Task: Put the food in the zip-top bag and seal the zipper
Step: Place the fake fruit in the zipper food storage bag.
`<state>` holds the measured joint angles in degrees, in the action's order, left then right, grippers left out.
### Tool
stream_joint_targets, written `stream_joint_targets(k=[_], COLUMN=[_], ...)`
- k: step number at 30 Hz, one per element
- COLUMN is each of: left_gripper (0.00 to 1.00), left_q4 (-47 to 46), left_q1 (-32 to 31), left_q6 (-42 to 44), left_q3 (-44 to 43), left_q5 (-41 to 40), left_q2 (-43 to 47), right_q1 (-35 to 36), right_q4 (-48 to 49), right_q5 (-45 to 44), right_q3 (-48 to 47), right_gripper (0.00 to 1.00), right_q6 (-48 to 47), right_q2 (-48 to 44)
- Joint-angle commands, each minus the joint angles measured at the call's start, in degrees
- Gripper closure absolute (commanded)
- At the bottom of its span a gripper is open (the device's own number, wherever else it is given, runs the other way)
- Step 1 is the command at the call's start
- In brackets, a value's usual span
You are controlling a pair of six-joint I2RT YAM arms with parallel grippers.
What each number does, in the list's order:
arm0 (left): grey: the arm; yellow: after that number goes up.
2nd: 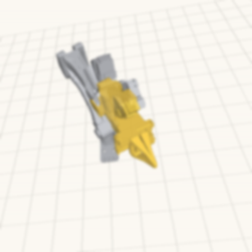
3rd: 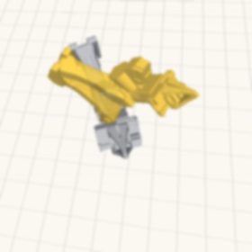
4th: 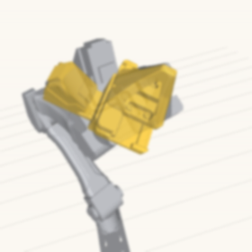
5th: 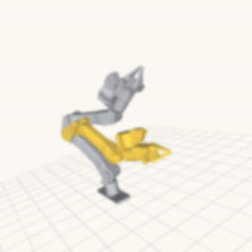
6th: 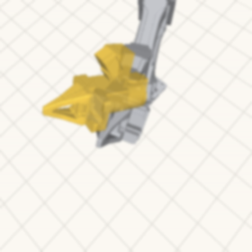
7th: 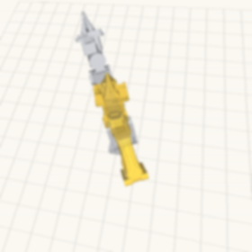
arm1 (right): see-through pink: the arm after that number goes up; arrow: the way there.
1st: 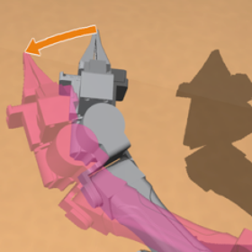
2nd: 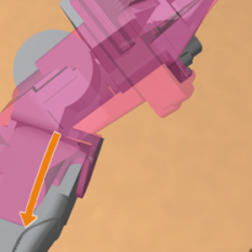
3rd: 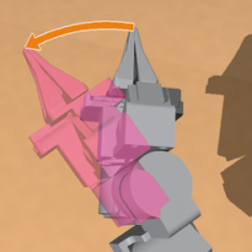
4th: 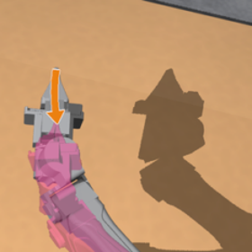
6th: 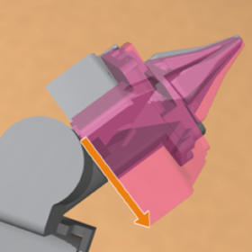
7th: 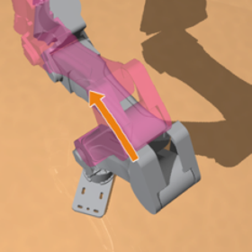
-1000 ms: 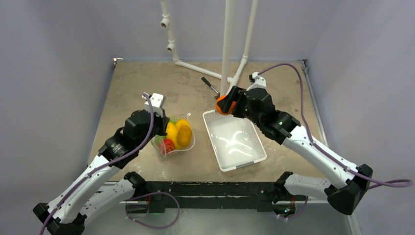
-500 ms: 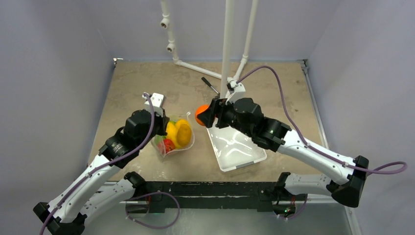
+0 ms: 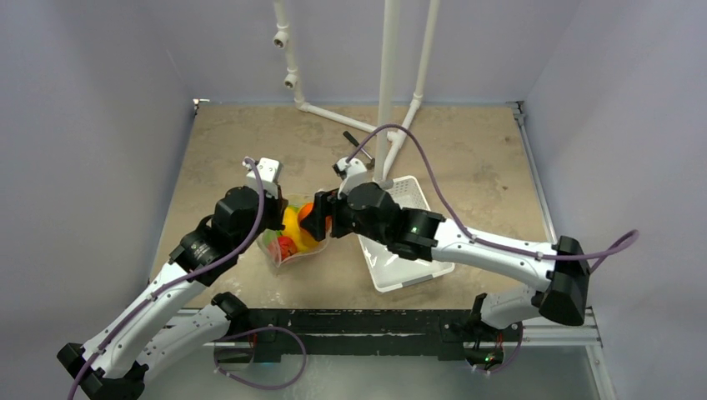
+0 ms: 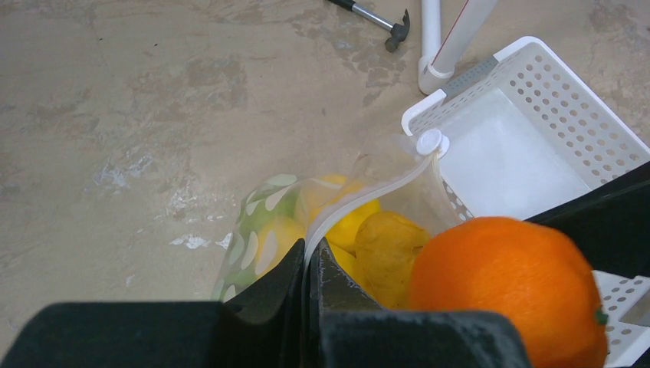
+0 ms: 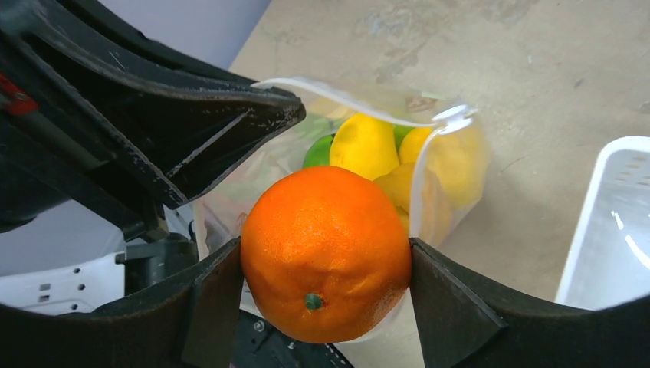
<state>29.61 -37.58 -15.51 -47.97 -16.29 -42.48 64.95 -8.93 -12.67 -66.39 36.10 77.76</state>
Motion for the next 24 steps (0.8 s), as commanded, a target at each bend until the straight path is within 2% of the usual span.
stream_joint_targets(k=[1,6,14,19,24], left_gripper=[1.00,1.00,1.00,1.00,1.00], left_q4=[-2.49,-2.48,-2.36,-2.34,-2.27], left_q1=[-0.09,-0.11,-0.08,-0.10,-0.12], left_q6=[-0.41,-0.49,-0.58,-0.67,-0.75], left_q3=[0.15,0.14,0.08,0.05,-0.01], left_q5=[-0.64,-0.79,-1.10,-1.45,-1.71], left_q2=[0.16,0.20,0.03,0.10,0.16], right_q1=[1.76,2.20,2.38,2.42,2.63], right_q4=[3.68,6.03,10.01,12.51,16.26], right_q5=[-2.65,-3.24,-3.84,-4.46,-4.60], right_q3=[-4.74,-6.04,-6.76,-5.94,-4.90], right_gripper=[1.00,0.99,0.76,0.51,0.31], right_q6=[-1.71,-2.32,-3.41,-3.95,-4.69], right_q2=[3.01,6.04,10.41,12.11,12.67])
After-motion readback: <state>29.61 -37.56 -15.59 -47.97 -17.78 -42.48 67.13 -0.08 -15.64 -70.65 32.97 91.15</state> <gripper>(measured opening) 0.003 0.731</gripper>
